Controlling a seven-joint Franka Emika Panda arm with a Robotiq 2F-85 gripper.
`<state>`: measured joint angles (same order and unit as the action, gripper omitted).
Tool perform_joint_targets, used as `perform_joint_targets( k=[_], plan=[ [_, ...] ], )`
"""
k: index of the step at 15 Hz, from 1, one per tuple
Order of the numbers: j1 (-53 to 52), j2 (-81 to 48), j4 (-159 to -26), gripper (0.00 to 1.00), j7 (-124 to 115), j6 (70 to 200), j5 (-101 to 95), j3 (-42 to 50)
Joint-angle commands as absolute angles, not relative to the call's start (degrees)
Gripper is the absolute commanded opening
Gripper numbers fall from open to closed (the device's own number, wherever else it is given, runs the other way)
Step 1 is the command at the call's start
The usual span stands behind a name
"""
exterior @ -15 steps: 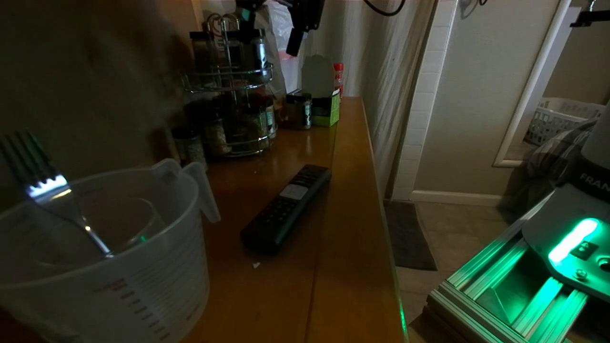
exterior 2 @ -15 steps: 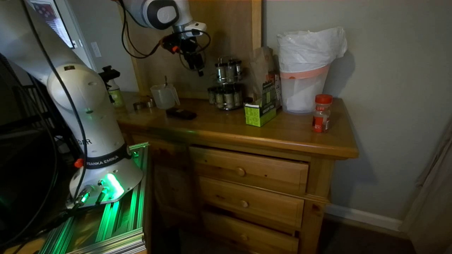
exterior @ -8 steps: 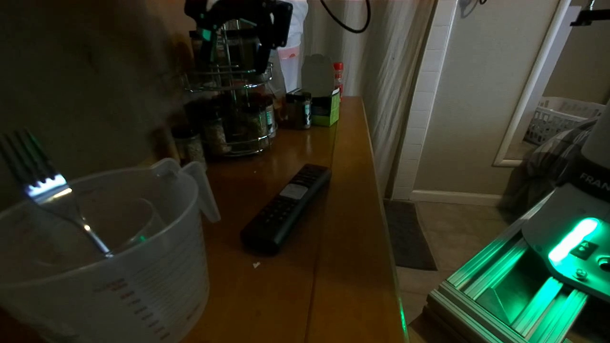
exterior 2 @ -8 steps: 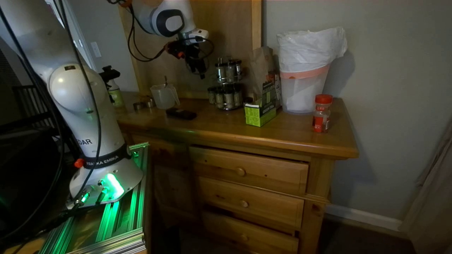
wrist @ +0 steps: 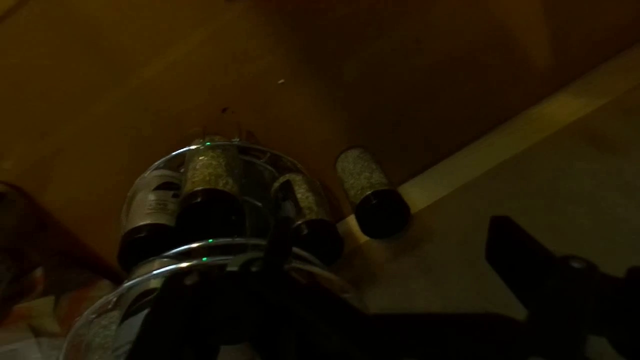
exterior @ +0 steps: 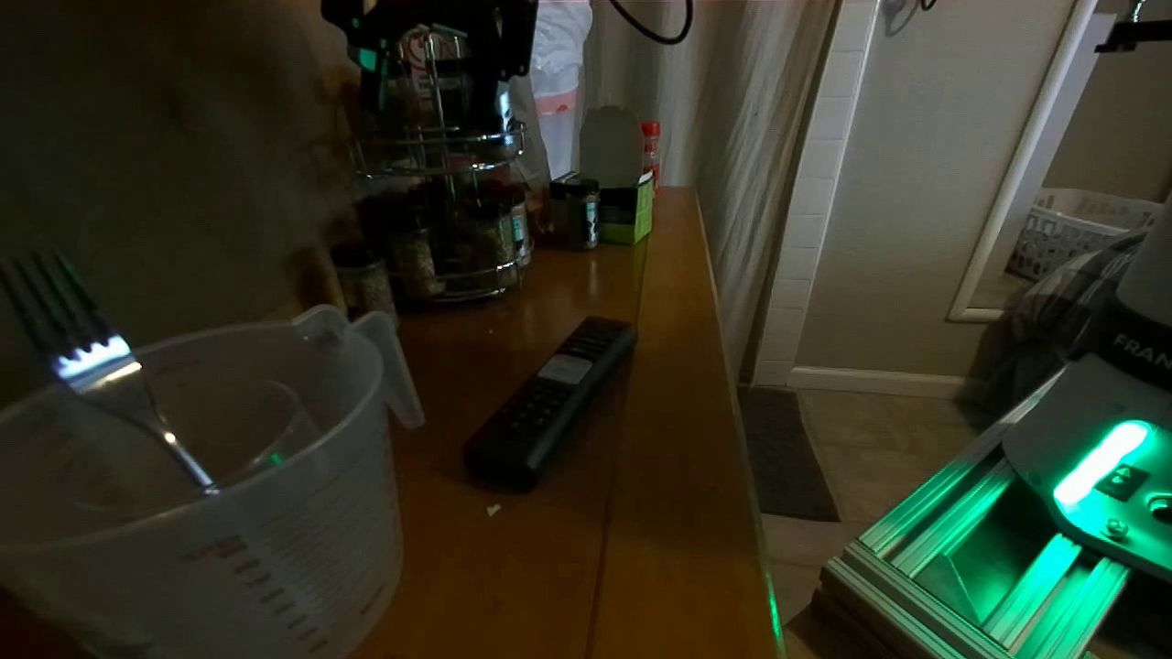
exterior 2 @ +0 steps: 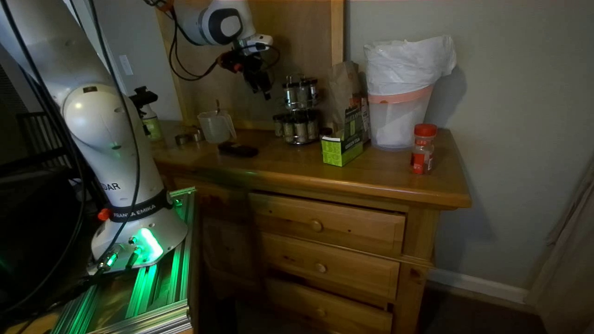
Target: Move a spice bottle from the bottle rack to the top rack
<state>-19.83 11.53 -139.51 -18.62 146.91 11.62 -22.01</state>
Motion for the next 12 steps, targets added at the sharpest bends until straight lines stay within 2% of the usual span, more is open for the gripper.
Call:
perform_joint_targets(
  k=[1, 5, 12],
  plan=[
    [-9.76, 10.84, -139.23, 1.00, -34.20, 148.29, -0.66, -31.72],
    [-3.44, 10.34, -137.06, 1.00, -51.27, 146.01, -14.93, -39.83],
    [0.82, 9.66, -135.76, 1.00, -67.56, 144.77, -31.01, -43.90]
  ],
)
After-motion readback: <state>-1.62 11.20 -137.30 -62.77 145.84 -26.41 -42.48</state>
